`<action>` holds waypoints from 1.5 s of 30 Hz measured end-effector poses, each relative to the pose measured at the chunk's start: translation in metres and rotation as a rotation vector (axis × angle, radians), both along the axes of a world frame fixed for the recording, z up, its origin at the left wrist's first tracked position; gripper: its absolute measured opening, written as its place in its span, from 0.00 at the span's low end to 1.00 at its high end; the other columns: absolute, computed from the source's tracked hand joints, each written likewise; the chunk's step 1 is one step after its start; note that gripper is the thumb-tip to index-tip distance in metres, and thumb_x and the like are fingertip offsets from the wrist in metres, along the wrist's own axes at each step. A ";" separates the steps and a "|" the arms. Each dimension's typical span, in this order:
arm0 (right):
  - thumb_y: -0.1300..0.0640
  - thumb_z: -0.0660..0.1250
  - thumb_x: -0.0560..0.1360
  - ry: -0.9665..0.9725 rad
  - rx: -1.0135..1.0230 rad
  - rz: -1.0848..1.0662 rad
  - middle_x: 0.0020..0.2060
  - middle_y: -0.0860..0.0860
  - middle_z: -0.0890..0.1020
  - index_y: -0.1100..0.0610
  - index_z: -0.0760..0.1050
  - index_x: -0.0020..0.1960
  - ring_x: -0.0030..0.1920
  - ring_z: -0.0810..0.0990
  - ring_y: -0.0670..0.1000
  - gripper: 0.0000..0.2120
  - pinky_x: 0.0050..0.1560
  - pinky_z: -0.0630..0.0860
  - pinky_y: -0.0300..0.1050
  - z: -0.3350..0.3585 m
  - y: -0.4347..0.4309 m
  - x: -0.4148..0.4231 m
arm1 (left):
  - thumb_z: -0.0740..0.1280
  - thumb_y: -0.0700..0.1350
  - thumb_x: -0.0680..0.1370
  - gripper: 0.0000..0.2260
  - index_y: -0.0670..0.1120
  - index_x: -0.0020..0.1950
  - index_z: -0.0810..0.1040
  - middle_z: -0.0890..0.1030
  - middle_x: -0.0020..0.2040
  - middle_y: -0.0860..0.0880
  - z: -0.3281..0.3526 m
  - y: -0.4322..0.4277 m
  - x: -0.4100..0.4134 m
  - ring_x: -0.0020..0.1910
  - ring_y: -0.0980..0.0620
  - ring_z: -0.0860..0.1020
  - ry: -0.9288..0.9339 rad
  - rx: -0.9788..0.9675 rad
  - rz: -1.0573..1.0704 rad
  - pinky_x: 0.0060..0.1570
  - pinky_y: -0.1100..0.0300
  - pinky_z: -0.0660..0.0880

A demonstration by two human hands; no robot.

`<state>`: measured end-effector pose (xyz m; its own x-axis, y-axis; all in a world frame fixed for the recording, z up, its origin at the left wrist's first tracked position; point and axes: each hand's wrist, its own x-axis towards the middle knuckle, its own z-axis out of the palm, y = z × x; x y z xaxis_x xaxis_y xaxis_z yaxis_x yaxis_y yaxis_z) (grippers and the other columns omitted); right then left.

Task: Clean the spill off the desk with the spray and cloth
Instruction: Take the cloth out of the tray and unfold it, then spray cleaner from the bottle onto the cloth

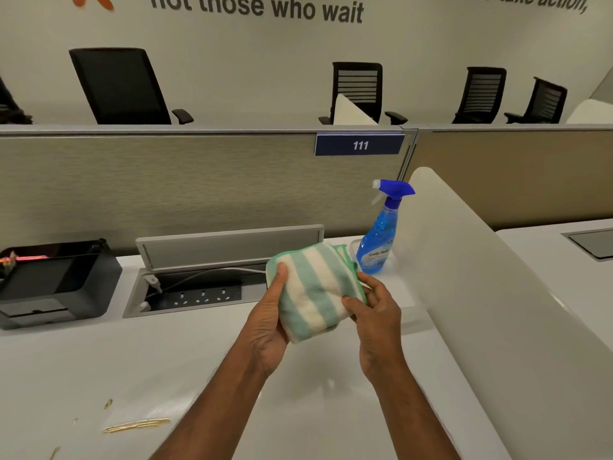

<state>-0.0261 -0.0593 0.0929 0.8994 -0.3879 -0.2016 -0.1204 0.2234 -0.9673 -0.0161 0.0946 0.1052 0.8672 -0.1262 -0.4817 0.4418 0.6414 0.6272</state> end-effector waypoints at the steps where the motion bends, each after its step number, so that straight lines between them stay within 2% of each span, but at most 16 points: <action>1: 0.73 0.68 0.71 -0.019 -0.027 -0.009 0.54 0.49 0.85 0.46 0.79 0.57 0.49 0.86 0.45 0.25 0.45 0.83 0.39 0.001 0.000 0.001 | 0.74 0.55 0.75 0.18 0.48 0.60 0.83 0.88 0.54 0.43 -0.001 0.001 0.001 0.52 0.41 0.87 -0.001 0.008 0.003 0.50 0.38 0.84; 4: 0.62 0.70 0.75 0.076 0.115 -0.061 0.63 0.52 0.80 0.48 0.74 0.64 0.59 0.81 0.51 0.21 0.61 0.79 0.54 0.003 0.003 0.003 | 0.75 0.45 0.74 0.16 0.46 0.61 0.82 0.88 0.55 0.43 -0.006 -0.004 0.001 0.55 0.40 0.86 -0.003 -0.025 0.078 0.62 0.37 0.78; 7: 0.38 0.73 0.71 0.270 0.428 0.112 0.55 0.54 0.86 0.49 0.79 0.60 0.57 0.83 0.56 0.23 0.57 0.81 0.62 0.006 0.012 0.004 | 0.74 0.38 0.72 0.18 0.44 0.61 0.81 0.87 0.56 0.41 -0.009 -0.011 -0.002 0.58 0.39 0.84 -0.005 -0.080 0.143 0.64 0.37 0.77; 8: 0.38 0.74 0.70 0.271 0.501 0.169 0.53 0.55 0.87 0.50 0.81 0.59 0.55 0.85 0.58 0.23 0.56 0.81 0.63 0.006 0.015 0.006 | 0.74 0.38 0.70 0.19 0.43 0.60 0.82 0.87 0.56 0.40 -0.011 -0.014 -0.003 0.59 0.39 0.83 -0.009 -0.088 0.144 0.64 0.37 0.77; 10: 0.48 0.77 0.70 0.201 0.577 0.184 0.52 0.58 0.87 0.56 0.81 0.59 0.52 0.86 0.60 0.21 0.56 0.81 0.64 0.006 0.019 0.011 | 0.75 0.37 0.68 0.20 0.43 0.60 0.82 0.87 0.57 0.40 -0.015 -0.016 -0.005 0.59 0.38 0.84 -0.022 -0.089 0.134 0.64 0.38 0.77; 13: 0.62 0.75 0.71 0.086 0.428 0.079 0.51 0.56 0.88 0.59 0.80 0.62 0.48 0.87 0.56 0.20 0.47 0.85 0.53 0.006 0.015 0.024 | 0.76 0.37 0.68 0.22 0.43 0.62 0.81 0.87 0.59 0.42 -0.019 -0.007 -0.007 0.58 0.41 0.85 -0.072 -0.015 0.132 0.61 0.43 0.80; 16: 0.65 0.75 0.70 0.007 0.217 0.097 0.54 0.51 0.86 0.53 0.78 0.64 0.52 0.86 0.54 0.24 0.40 0.83 0.44 0.008 0.004 0.035 | 0.77 0.44 0.68 0.21 0.43 0.61 0.84 0.86 0.59 0.43 -0.020 0.012 -0.006 0.56 0.44 0.86 -0.101 0.036 0.032 0.56 0.47 0.83; 18: 0.63 0.75 0.70 -0.027 0.104 0.192 0.54 0.48 0.86 0.47 0.78 0.63 0.53 0.85 0.51 0.25 0.42 0.83 0.42 0.009 -0.003 0.038 | 0.78 0.48 0.69 0.19 0.44 0.59 0.86 0.86 0.60 0.42 -0.021 0.026 -0.004 0.58 0.42 0.85 -0.083 0.036 -0.076 0.57 0.44 0.82; 22: 0.57 0.75 0.70 -0.044 -0.023 0.430 0.55 0.47 0.86 0.43 0.79 0.62 0.57 0.83 0.52 0.22 0.56 0.82 0.51 0.009 -0.006 0.041 | 0.77 0.53 0.73 0.23 0.46 0.65 0.83 0.84 0.64 0.41 -0.025 0.038 -0.001 0.65 0.39 0.81 -0.095 0.128 -0.286 0.69 0.39 0.74; 27: 0.57 0.74 0.73 -0.058 -0.175 0.422 0.49 0.41 0.87 0.45 0.79 0.59 0.52 0.85 0.47 0.16 0.48 0.82 0.39 0.001 0.003 0.049 | 0.84 0.47 0.64 0.28 0.45 0.63 0.83 0.87 0.58 0.41 -0.023 0.019 0.009 0.56 0.40 0.86 -0.110 0.235 -0.165 0.53 0.47 0.83; 30: 0.45 0.74 0.72 -0.036 -0.215 0.316 0.49 0.39 0.85 0.42 0.76 0.59 0.48 0.84 0.43 0.17 0.43 0.80 0.35 0.001 0.002 0.060 | 0.78 0.48 0.70 0.19 0.48 0.60 0.83 0.88 0.53 0.44 -0.024 0.006 0.015 0.51 0.40 0.87 -0.119 0.257 -0.028 0.50 0.46 0.84; 34: 0.42 0.74 0.72 -0.017 -0.291 -0.179 0.60 0.52 0.80 0.49 0.68 0.70 0.55 0.80 0.49 0.31 0.51 0.75 0.39 0.005 -0.028 0.092 | 0.75 0.46 0.74 0.15 0.51 0.61 0.82 0.89 0.54 0.47 -0.019 -0.001 0.022 0.50 0.44 0.87 -0.144 0.176 0.113 0.43 0.50 0.84; 36: 0.44 0.73 0.73 -0.028 -0.354 -0.292 0.67 0.55 0.75 0.52 0.65 0.73 0.62 0.77 0.53 0.33 0.56 0.75 0.44 0.007 -0.047 0.112 | 0.74 0.44 0.74 0.15 0.51 0.61 0.82 0.89 0.54 0.47 -0.017 -0.002 0.026 0.49 0.46 0.88 -0.165 0.135 0.157 0.39 0.53 0.84; 40: 0.43 0.72 0.74 -0.022 -0.449 -0.276 0.75 0.54 0.68 0.53 0.58 0.77 0.74 0.68 0.57 0.39 0.71 0.69 0.59 0.007 -0.066 0.151 | 0.76 0.42 0.70 0.18 0.50 0.60 0.82 0.89 0.53 0.47 -0.018 -0.003 0.032 0.46 0.47 0.88 -0.181 0.099 0.202 0.36 0.53 0.84; 42: 0.42 0.71 0.74 -0.050 -0.421 -0.207 0.73 0.53 0.70 0.51 0.58 0.77 0.72 0.70 0.56 0.38 0.70 0.70 0.57 0.008 -0.068 0.164 | 0.76 0.41 0.69 0.19 0.50 0.60 0.83 0.89 0.54 0.47 -0.018 -0.002 0.035 0.48 0.47 0.88 -0.191 0.082 0.212 0.38 0.52 0.85; 45: 0.45 0.73 0.74 -0.140 -0.413 -0.158 0.59 0.47 0.76 0.51 0.66 0.71 0.63 0.77 0.53 0.30 0.63 0.74 0.52 0.007 -0.067 0.176 | 0.76 0.41 0.70 0.20 0.50 0.62 0.82 0.88 0.56 0.47 -0.020 0.002 0.038 0.51 0.47 0.87 -0.204 0.074 0.237 0.39 0.51 0.85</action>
<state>0.1501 -0.1265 0.0997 0.8302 -0.5448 0.1179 0.0221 -0.1790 -0.9836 0.0224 0.0964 0.0849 0.9478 0.1193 -0.2956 0.1464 0.6609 0.7361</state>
